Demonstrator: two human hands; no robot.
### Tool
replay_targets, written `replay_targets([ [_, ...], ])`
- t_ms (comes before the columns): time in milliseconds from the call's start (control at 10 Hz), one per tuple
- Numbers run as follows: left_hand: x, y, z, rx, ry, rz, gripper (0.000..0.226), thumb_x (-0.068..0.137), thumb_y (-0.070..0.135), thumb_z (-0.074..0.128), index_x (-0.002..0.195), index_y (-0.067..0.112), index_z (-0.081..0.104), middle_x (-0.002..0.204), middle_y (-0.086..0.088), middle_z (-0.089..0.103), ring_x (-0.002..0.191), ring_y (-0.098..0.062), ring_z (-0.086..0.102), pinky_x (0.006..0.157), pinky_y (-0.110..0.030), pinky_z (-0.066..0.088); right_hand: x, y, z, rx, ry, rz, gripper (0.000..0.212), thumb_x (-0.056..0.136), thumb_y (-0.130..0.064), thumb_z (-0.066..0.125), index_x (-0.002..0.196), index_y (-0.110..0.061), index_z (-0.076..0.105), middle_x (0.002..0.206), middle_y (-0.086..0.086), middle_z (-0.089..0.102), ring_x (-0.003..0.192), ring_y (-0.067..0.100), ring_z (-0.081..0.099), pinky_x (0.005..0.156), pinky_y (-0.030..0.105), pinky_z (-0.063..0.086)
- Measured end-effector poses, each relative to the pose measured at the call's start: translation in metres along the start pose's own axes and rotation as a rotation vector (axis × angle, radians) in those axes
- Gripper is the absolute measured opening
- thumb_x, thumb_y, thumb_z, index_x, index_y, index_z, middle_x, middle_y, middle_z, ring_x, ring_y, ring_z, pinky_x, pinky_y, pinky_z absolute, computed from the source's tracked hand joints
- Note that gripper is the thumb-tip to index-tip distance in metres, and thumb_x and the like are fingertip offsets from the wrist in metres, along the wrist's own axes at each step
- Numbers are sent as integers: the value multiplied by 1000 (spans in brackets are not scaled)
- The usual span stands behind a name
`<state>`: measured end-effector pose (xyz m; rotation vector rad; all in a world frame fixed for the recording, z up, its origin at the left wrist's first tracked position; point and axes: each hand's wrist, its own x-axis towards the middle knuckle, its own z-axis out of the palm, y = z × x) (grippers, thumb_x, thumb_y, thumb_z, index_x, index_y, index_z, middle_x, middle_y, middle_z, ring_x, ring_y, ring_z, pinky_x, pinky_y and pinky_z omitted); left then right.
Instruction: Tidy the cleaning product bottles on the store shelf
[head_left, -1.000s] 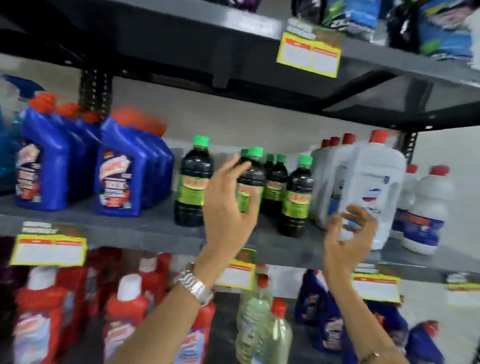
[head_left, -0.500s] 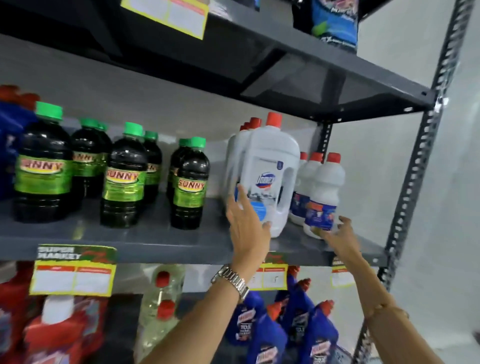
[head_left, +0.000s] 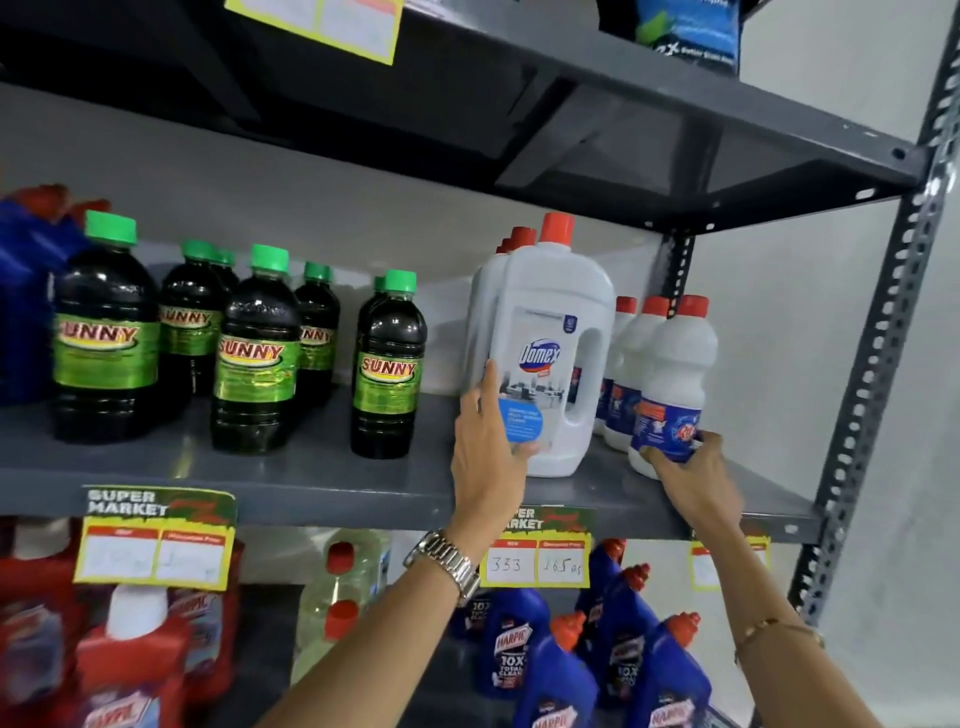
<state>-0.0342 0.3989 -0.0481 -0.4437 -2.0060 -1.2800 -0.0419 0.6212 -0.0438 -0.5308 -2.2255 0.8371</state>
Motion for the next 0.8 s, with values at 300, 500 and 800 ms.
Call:
replay_targets([
  [300, -2, 5, -4, 67, -5, -19, 93, 80, 19, 71, 149, 26, 9, 137, -1, 34, 123, -18, 37, 89, -37, 47, 1, 2, 3, -2, -31, -5, 68, 83, -48, 59, 132, -9, 31, 133, 15, 52, 115, 37, 56, 88, 49, 47],
  [500, -4, 10, -16, 57, -28, -30, 91, 81, 20, 70, 148, 25, 9, 140, -1, 30, 126, -18, 36, 88, -34, 47, -9, -8, -4, 97, -48, 40, 77, 81, -47, 61, 137, -6, 26, 141, 21, 40, 126, 42, 44, 100, 56, 39],
  [800, 15, -14, -136, 260, 146, 422, 64, 89, 26, 58, 144, 17, 28, 152, -4, 30, 137, -17, 31, 110, -35, 32, -142, -109, -26, 684, 119, -296, 17, 89, -19, 58, 105, -21, 57, 99, -15, 67, 91, 3, 60, 84, 30, 48],
])
